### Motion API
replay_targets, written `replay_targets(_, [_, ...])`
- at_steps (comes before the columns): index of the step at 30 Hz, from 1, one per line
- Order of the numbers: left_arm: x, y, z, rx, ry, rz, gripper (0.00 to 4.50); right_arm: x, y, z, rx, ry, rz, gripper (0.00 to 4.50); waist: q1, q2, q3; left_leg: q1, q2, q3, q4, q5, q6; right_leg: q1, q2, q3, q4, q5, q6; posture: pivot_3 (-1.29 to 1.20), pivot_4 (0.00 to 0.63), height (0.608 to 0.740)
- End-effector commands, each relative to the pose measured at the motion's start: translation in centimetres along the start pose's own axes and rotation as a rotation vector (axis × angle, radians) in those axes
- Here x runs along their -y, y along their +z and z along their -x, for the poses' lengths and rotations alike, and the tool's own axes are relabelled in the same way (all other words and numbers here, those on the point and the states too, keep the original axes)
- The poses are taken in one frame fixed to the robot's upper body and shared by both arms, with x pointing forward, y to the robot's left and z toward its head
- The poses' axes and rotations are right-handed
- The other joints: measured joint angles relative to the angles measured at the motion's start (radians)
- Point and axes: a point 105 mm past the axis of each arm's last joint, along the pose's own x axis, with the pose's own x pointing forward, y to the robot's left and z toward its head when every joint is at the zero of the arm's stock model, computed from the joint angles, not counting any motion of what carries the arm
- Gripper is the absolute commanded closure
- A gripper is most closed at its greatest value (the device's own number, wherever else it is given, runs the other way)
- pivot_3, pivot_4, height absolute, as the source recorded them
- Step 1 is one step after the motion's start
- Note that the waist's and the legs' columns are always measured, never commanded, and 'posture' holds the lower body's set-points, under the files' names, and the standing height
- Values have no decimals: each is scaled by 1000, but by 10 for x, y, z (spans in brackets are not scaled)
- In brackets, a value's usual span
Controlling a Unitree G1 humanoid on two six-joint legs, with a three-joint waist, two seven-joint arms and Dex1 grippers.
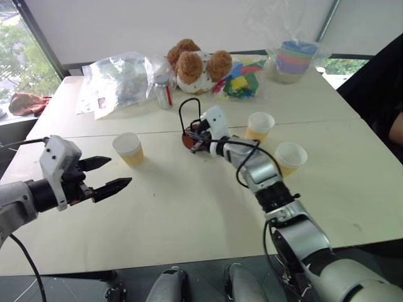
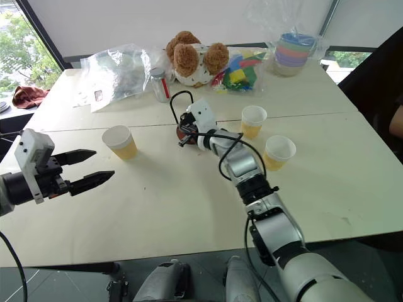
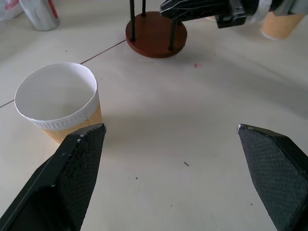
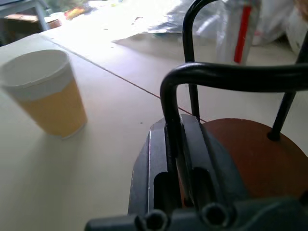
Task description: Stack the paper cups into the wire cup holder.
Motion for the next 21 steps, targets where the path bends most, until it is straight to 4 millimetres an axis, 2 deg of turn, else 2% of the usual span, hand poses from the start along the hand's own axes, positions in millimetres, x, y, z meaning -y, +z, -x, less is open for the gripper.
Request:
replay_targets(1, [2,9,4,21,-15,-31,0,-21,30,38,87,304,113,4424,1,0,0,0,0,0,0,0,1,0,0,0,0,0,0,0,150,740])
replay_targets(4, [8,7,5,8,-55,-20,0,-35,26,72,47,503,101,4424,2,0,0,0,0,0,0,-4,7,1,0,0,-1,0,0,0,150,740])
replay_targets(8, [17,7,4,6,-107,1,0,-51,15,91,7,604,-2,4424,-6,0,0,1,2,1,0,-4,7,2,-1,0,-2,0,-1,0,150,740])
replay_targets(16, [24,4,3,-12,-134,24,0,-71,-4,89,4,570,-112,4424,6,-1,0,2,3,1,1,-4,6,2,-1,1,-1,-1,-2,0,150,740])
replay_targets(20, [22,4,1,-15,-130,26,0,-74,-8,86,10,535,-132,4424,5,-1,0,1,2,1,1,-4,6,2,-2,1,-1,-1,-2,0,150,740])
replay_targets(21, [22,4,0,-15,-131,25,0,-75,-9,85,7,527,-137,4122,5,-1,0,1,2,1,1,-4,6,2,-2,1,-1,-1,-2,0,150,740])
